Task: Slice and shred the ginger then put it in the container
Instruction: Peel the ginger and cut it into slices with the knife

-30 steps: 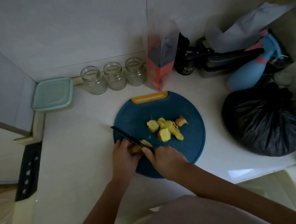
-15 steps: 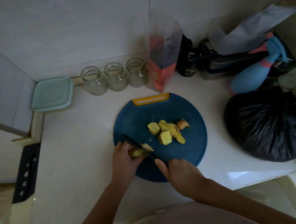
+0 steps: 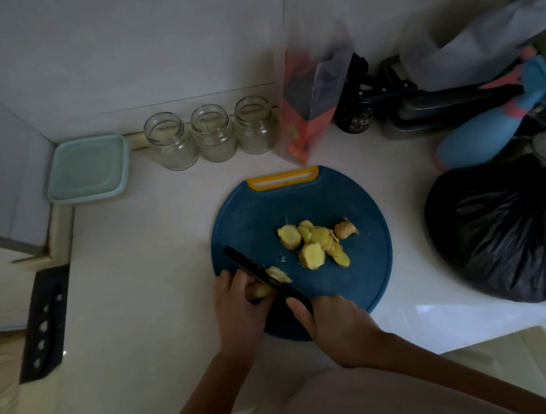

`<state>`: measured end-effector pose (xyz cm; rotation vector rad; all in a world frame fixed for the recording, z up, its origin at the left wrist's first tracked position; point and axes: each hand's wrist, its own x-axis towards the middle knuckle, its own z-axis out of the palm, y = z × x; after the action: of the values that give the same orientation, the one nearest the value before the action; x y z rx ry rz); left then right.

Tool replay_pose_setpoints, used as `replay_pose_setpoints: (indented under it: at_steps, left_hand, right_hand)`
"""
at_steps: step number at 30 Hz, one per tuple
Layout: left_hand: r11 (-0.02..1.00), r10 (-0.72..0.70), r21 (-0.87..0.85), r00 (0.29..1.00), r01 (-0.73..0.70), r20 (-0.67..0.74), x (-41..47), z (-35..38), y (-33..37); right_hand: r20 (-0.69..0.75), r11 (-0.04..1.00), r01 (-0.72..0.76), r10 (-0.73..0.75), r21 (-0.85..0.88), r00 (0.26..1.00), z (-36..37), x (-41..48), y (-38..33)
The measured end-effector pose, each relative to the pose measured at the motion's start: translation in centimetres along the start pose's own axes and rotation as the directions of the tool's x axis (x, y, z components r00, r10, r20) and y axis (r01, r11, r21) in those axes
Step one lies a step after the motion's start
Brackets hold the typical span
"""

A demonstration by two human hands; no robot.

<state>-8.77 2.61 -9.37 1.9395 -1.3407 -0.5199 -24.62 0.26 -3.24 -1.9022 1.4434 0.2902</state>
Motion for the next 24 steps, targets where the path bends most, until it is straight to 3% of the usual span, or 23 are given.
replay_pose_setpoints:
  at_steps: [7,12,24]
  left_hand:
    - [0.999,0.023,0.027,0.998,-0.021,-0.058,-0.4,0.4,0.1]
    - [1.0,0.006,0.021,0.997,-0.004,-0.078,-0.6,0.8,-0.4]
    - [0.994,-0.098,-0.061,0.994,0.095,-0.042,-0.7,0.4,0.5]
  right_hand:
    - [-0.024,0.999,0.028,-0.027,0.038,0.999,0.3,1.0,0.3]
    - [0.013,0.998,0.014,-0.014,-0.054,1.0,0.1,1.4,-0.1]
    - [0.015,0.992,0.087,-0.086,-0.091,0.996,-0.8,4.0,-2.9]
